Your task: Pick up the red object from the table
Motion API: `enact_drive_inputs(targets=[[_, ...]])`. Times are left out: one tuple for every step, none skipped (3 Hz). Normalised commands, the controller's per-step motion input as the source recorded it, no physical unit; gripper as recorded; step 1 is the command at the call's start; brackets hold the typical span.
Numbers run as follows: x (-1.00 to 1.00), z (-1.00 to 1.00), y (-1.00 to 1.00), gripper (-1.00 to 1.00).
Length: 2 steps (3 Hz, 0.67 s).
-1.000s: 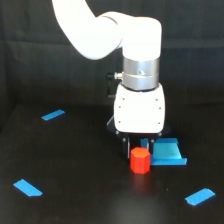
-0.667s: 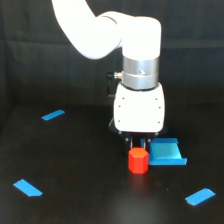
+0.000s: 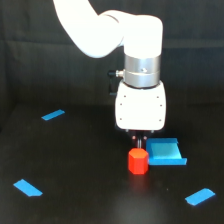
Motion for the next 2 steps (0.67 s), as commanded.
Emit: enact_drive_inputs(targets=[[0.05, 0.39, 0.05, -0.68], [0.1, 0.42, 0.08, -0.53]])
